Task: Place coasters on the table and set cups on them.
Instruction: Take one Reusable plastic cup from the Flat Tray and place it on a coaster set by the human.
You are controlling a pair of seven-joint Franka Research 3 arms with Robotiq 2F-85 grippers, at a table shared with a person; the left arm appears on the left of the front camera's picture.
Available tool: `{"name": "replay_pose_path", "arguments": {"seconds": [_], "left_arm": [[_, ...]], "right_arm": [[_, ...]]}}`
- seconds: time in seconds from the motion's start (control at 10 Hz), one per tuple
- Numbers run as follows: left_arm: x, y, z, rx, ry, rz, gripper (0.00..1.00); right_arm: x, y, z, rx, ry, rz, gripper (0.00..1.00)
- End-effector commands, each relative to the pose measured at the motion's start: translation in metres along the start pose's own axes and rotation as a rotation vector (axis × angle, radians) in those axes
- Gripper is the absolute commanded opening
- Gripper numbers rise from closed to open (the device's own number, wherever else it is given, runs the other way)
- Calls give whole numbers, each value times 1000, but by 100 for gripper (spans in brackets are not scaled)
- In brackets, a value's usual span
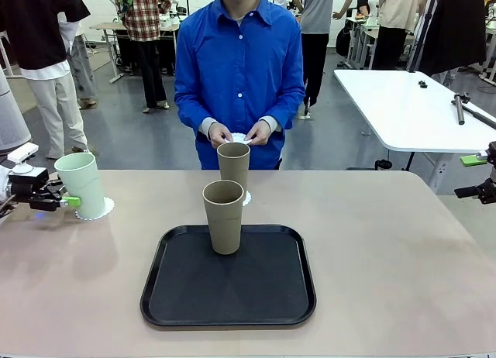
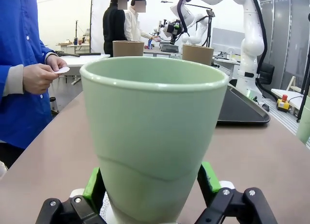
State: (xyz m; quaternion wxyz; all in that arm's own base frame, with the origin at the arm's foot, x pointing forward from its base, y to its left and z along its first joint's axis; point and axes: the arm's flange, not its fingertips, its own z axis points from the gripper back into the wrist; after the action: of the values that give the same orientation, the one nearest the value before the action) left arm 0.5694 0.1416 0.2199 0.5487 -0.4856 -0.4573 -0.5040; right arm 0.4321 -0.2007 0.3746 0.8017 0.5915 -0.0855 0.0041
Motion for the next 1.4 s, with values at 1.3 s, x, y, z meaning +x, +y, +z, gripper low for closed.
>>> {"name": "replay_pose_path", "arguments": {"seconds": [1.3], "left_arm": [[121, -64, 67, 335, 370, 153, 100]], "right_arm": [[1, 0, 0, -6, -3, -1, 100]]}}
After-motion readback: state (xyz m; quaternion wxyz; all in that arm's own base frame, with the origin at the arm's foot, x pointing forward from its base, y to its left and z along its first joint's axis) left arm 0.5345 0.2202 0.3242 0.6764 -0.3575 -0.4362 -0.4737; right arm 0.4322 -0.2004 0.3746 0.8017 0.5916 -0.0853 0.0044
